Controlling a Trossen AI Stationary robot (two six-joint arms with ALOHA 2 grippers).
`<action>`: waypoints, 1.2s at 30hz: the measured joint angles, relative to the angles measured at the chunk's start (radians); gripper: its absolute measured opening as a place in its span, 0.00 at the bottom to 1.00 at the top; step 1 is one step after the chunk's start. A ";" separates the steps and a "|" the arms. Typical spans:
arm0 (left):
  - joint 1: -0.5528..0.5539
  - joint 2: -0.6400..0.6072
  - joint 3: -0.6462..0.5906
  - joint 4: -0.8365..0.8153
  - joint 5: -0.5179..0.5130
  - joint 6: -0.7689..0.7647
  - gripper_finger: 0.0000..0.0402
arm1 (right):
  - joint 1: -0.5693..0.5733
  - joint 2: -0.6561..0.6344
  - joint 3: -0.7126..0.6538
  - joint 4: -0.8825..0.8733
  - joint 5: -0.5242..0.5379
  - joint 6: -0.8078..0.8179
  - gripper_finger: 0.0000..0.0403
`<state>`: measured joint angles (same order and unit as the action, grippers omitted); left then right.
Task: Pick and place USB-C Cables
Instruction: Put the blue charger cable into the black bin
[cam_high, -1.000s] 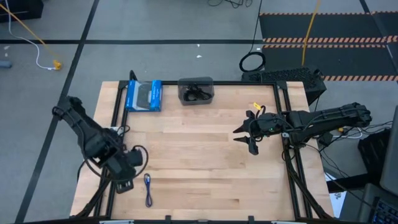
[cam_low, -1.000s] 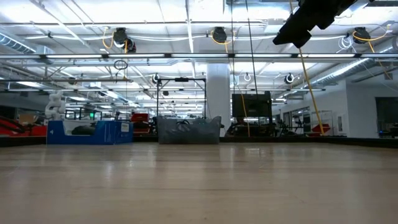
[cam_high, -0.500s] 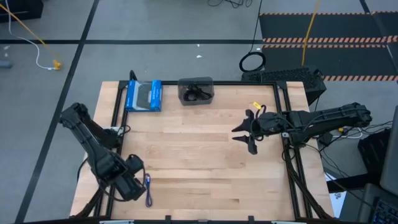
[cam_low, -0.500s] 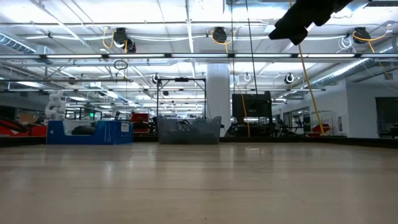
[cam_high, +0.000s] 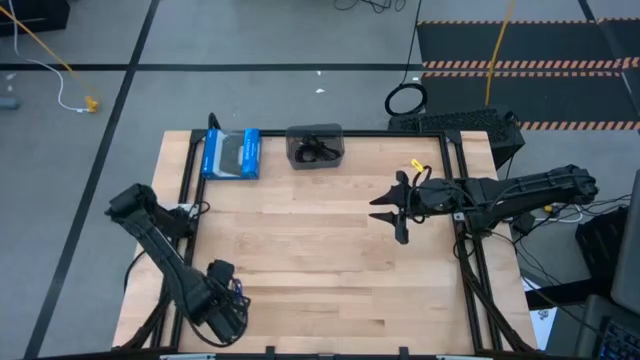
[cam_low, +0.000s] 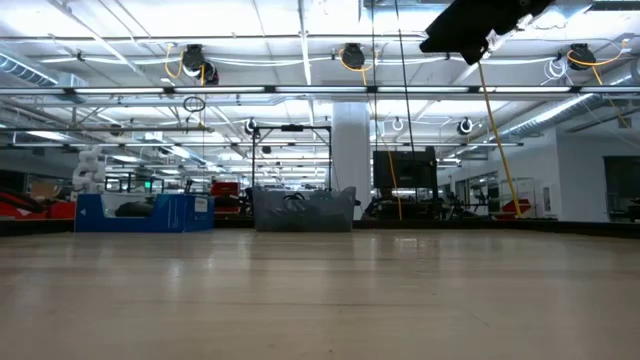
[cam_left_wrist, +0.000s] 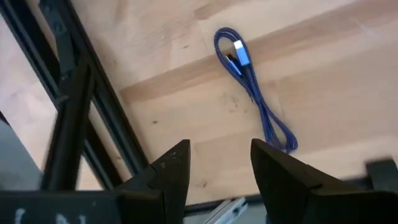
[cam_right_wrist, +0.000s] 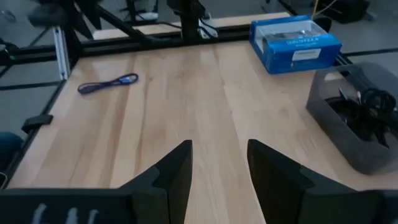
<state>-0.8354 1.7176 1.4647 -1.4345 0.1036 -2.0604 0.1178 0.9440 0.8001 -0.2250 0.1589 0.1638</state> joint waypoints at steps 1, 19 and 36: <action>0.000 0.015 0.000 0.002 0.000 -0.022 0.43 | 0.002 0.000 0.000 0.007 0.000 0.000 0.36; -0.004 0.271 0.000 0.280 0.000 -0.223 0.43 | 0.083 0.065 0.000 0.113 -0.006 -0.089 0.36; 0.005 0.369 0.000 0.284 0.005 -0.211 0.43 | 0.083 0.065 0.000 0.138 -0.036 -0.185 0.36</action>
<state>-0.8307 2.0869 1.4647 -1.1507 0.1081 -2.2718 0.2012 1.0088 0.8001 -0.0866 0.1232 -0.0214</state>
